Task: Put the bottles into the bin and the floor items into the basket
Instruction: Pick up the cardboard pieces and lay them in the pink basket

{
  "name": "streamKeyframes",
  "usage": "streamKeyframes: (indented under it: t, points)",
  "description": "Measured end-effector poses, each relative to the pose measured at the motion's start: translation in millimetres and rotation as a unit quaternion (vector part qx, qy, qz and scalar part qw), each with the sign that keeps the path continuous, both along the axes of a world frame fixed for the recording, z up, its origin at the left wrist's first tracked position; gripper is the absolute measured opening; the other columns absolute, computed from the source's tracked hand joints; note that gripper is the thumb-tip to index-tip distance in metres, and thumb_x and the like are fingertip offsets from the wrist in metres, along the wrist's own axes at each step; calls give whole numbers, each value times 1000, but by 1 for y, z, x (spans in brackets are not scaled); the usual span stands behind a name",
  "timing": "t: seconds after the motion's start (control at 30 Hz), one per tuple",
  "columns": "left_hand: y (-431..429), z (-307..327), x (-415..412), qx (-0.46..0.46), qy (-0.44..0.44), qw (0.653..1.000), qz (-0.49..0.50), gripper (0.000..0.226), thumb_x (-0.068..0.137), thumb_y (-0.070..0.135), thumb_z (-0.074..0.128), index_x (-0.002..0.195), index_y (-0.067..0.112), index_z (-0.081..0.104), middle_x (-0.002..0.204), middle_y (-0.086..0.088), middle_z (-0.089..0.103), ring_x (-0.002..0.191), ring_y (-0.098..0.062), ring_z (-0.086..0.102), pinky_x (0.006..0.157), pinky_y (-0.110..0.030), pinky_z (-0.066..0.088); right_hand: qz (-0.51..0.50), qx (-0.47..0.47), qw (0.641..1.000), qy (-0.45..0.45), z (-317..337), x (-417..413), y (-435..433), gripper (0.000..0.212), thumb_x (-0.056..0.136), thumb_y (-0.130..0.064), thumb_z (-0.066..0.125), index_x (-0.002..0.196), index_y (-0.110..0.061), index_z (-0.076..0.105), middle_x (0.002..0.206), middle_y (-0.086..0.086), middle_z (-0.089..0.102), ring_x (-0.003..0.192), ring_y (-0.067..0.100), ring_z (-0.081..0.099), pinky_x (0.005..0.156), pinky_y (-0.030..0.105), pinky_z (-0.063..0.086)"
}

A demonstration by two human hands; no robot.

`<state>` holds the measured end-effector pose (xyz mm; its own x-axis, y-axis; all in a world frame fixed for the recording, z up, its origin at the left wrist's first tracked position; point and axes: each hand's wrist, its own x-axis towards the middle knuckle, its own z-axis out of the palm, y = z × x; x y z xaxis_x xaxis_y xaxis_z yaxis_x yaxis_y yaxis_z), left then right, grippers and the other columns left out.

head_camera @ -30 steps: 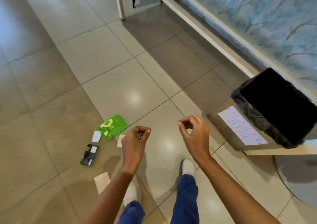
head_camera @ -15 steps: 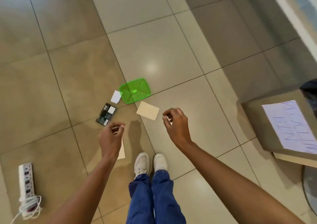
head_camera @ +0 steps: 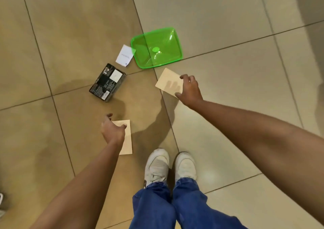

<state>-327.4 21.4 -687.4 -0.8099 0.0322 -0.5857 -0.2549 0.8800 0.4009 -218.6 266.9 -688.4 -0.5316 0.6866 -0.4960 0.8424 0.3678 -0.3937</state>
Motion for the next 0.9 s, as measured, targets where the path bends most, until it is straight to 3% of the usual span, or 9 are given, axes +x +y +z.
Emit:
streamKeyframes:
  t: [0.1,0.23,0.43,0.53,0.63,0.77,0.9]
  points:
    - [-7,-38,-1,-54,-30,998,18,75,72,4,79,136,12,42,142,-15,35,126,-34,42,101,-38,38,10,33,999,-39,-46,-13,11,70,81,-21,73,138,-9,35,137,17,38,126,35,39,105,40,34]
    - [-8,-61,0,-151,-49,987,38,96,67,19,85,143,15,27,147,-21,19,127,-44,32,100,-45,37,15,81,992,-91,-80,-19,20,80,75,-32,78,137,-9,33,137,16,36,125,35,37,106,40,30]
    - [-15,-76,-5,-119,-66,987,84,102,60,16,89,139,22,25,141,-20,29,126,-42,30,97,-47,36,6,101,987,-124,-86,-22,18,81,71,-35,81,129,-2,36,132,15,45,123,33,36,98,41,33]
    - [-20,-75,-7,-83,-66,990,90,69,72,7,78,129,12,39,129,-19,50,120,-39,45,94,-45,40,-11,70,990,-118,-76,-23,21,73,72,-29,80,127,-3,42,130,17,47,123,35,39,99,41,37]
    - [-18,-61,-7,-106,-46,993,24,35,85,7,65,119,2,60,115,-22,64,107,-40,58,86,-42,47,-18,37,997,-63,-62,-15,16,48,78,-19,74,119,-5,53,123,16,46,115,34,47,94,38,42]
    - [-5,-18,-4,-75,-29,996,48,25,87,9,63,111,3,67,108,-22,68,102,-39,60,78,-35,43,-43,29,999,-16,-20,-3,11,30,77,-21,77,92,-8,55,106,16,56,98,31,53,76,32,36]
    - [14,55,-5,-9,-27,996,84,26,87,14,66,111,3,67,105,-16,69,100,-31,62,82,-31,42,-74,11,997,27,48,5,12,46,72,-24,82,71,-14,37,80,13,53,76,24,43,59,24,18]
